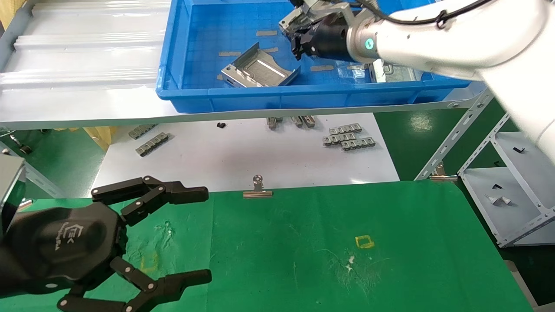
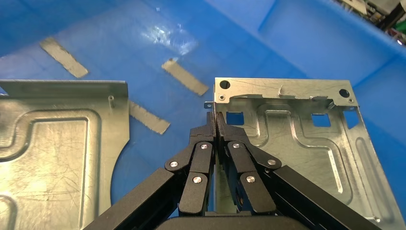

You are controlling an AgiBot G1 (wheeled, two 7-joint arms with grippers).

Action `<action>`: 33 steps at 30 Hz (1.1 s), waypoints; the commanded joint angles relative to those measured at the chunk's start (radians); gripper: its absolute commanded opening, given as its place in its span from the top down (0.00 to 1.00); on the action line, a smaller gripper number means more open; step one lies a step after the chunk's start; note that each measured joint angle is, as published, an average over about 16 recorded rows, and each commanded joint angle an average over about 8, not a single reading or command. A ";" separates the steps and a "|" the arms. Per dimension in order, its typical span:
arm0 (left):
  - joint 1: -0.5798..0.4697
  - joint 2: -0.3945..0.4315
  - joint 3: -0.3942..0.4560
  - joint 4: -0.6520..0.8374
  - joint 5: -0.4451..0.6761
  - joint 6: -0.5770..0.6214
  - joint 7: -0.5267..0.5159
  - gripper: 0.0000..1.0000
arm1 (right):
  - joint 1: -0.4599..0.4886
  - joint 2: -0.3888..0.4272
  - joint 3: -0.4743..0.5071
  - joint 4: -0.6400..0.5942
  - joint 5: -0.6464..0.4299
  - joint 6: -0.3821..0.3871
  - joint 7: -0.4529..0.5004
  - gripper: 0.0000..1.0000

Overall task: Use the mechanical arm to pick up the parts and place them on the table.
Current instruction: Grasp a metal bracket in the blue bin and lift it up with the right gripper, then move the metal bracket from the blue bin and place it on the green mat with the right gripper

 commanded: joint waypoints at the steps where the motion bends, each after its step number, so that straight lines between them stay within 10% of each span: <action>1: 0.000 0.000 0.000 0.000 0.000 0.000 0.000 0.00 | 0.012 0.005 0.009 -0.005 0.019 -0.010 -0.038 1.00; 14: 0.000 0.000 0.000 0.000 0.000 0.000 0.000 0.00 | 0.018 0.366 0.213 0.281 0.384 -0.606 -0.463 1.00; 23: 0.000 0.000 0.000 0.000 0.000 0.000 0.000 0.00 | -0.039 0.578 0.202 0.418 0.472 -0.976 -0.585 1.00; 33: 0.000 0.000 0.001 0.000 0.000 0.000 0.000 0.00 | -0.115 0.743 0.069 0.560 0.450 -1.014 -0.678 1.00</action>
